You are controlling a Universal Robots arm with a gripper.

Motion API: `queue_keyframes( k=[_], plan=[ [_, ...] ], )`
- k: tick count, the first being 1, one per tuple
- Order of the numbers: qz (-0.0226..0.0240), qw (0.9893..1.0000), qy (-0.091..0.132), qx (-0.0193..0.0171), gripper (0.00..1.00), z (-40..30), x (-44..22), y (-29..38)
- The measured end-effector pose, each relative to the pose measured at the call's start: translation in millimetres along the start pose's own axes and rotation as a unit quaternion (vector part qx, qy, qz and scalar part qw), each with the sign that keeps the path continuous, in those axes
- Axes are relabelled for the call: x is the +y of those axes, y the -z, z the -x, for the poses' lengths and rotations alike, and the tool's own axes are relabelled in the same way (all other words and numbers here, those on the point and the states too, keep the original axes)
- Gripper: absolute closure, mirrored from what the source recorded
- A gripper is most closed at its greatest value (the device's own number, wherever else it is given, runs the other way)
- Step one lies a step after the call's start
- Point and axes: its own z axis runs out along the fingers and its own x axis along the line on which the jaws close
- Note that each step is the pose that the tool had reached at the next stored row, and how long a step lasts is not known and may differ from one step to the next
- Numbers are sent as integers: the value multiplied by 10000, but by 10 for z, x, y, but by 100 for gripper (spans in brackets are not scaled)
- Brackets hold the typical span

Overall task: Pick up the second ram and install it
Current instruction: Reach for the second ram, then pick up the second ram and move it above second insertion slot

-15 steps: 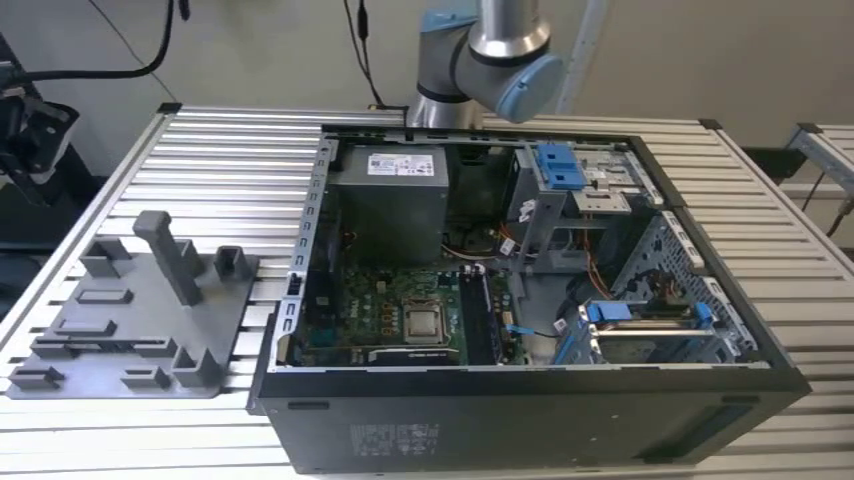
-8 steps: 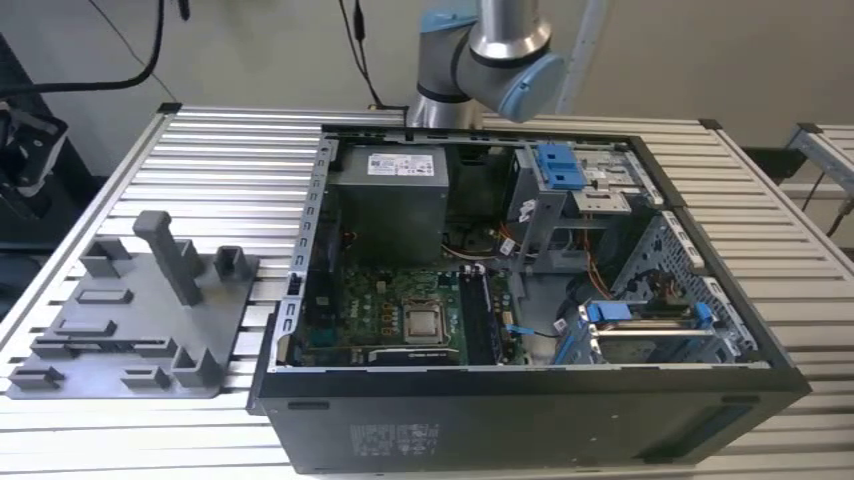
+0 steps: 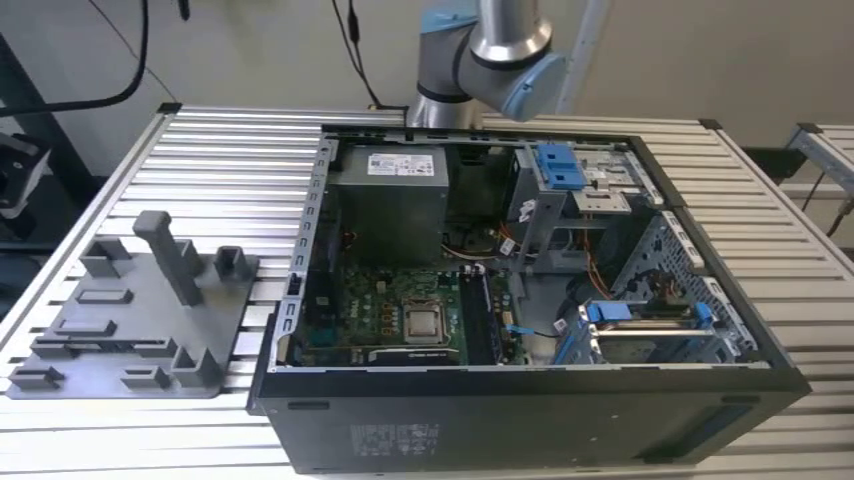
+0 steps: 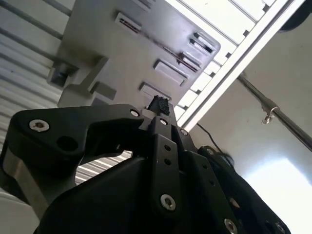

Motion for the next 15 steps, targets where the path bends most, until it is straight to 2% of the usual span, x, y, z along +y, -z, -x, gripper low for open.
queue_keyframes(
  k=[3,5,15],
  plan=[
    [0,10000,0,0,89,-3,-88,-4],
    [0,10000,1,0,89,-4,-117,-6],
    [0,10000,0,0,89,-6,-115,-8]
  ],
)
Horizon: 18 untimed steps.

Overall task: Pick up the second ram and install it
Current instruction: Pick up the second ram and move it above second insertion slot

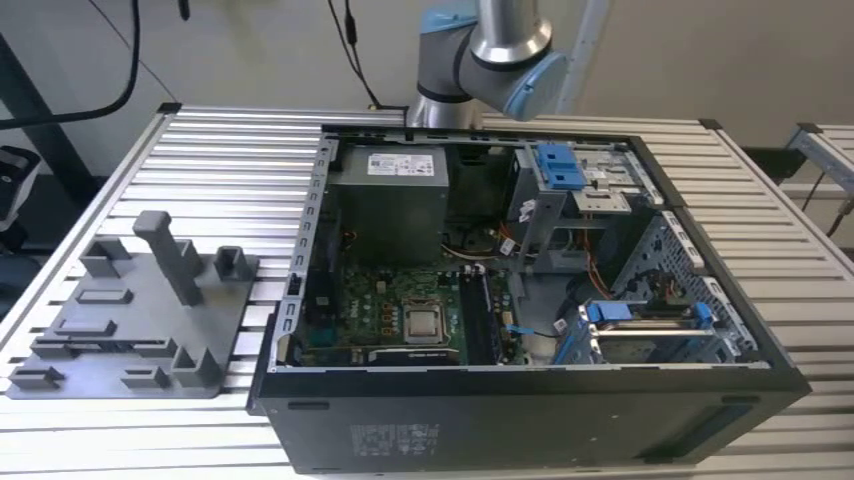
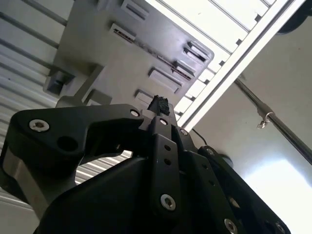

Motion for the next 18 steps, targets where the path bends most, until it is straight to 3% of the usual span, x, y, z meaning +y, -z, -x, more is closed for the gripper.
queue_keyframes(
  k=[8,18],
  plan=[
    [0,10000,13,1,89,-1,0,0],
    [-32,9994,357,22,89,-1,9,-1]
  ],
)
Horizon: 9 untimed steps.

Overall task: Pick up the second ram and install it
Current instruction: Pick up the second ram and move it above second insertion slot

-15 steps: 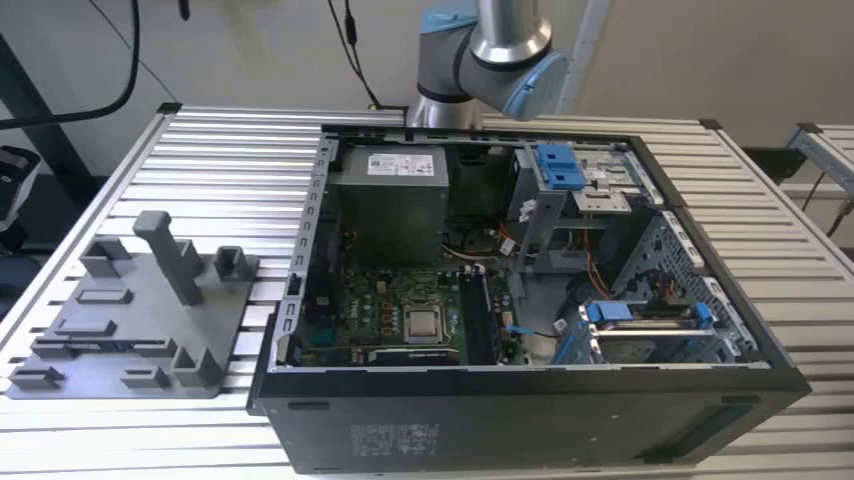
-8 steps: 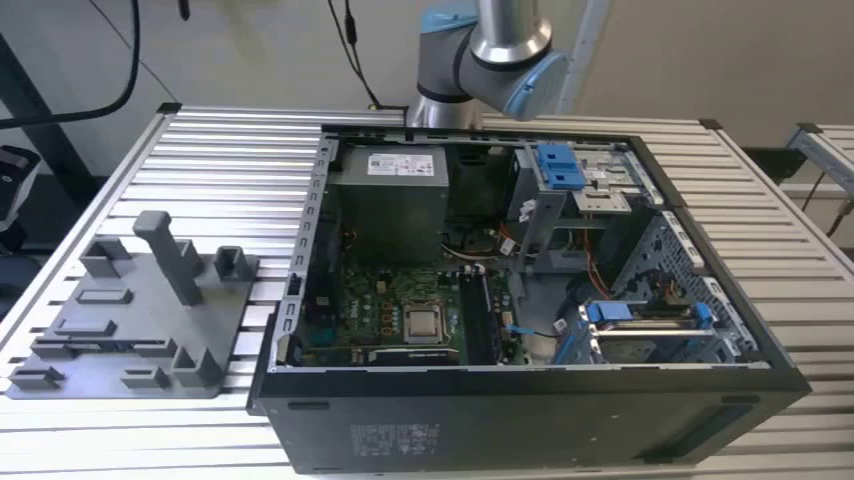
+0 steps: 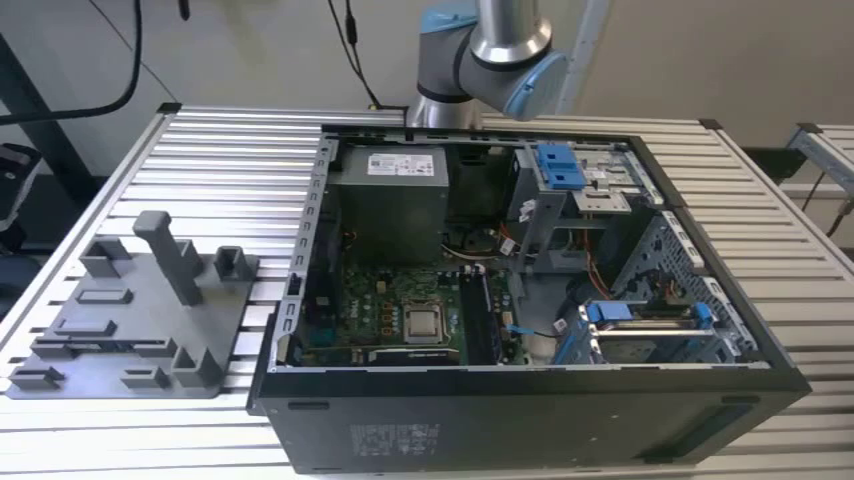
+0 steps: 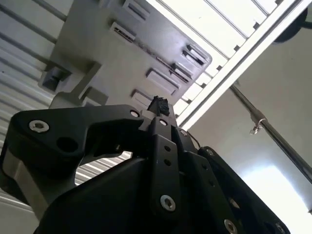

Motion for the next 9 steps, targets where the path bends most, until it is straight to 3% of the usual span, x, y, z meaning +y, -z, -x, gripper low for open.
queue_keyframes(
  k=[9],
  plan=[
    [-12,9991,420,29,89,0,4,0]
  ],
)
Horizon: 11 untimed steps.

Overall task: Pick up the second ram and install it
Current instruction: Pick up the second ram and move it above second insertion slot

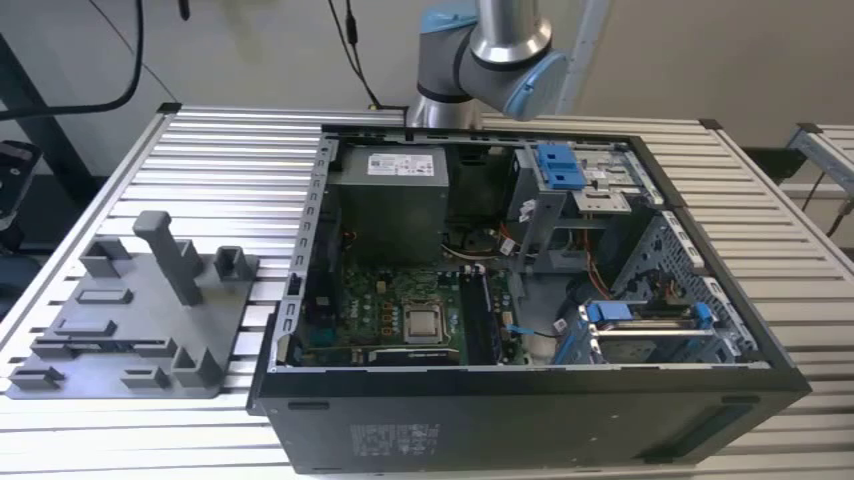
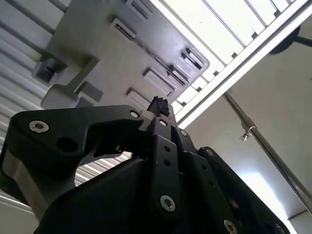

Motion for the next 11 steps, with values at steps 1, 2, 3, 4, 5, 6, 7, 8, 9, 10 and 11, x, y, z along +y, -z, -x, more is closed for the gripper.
queue_keyframes(
  k=[1,2,3,4,5,6,7,8,9,10,11],
  plan=[
    [-1,10000,27,2,89,0,0,1],
    [-1,10000,49,3,89,0,0,0],
    [-1,10000,56,3,89,0,0,0],
    [-1,10000,57,3,89,0,0,0],
    [-1,10000,57,3,89,0,0,0],
    [-1,10000,58,2,89,0,0,0],
    [-2,10000,58,3,89,0,0,0],
    [-1,10000,58,3,89,0,0,0],
    [-2,10000,58,3,89,0,0,0],
    [-1,10000,61,3,89,0,0,0],
    [-2,10000,66,3,89,0,0,0]
  ],
)
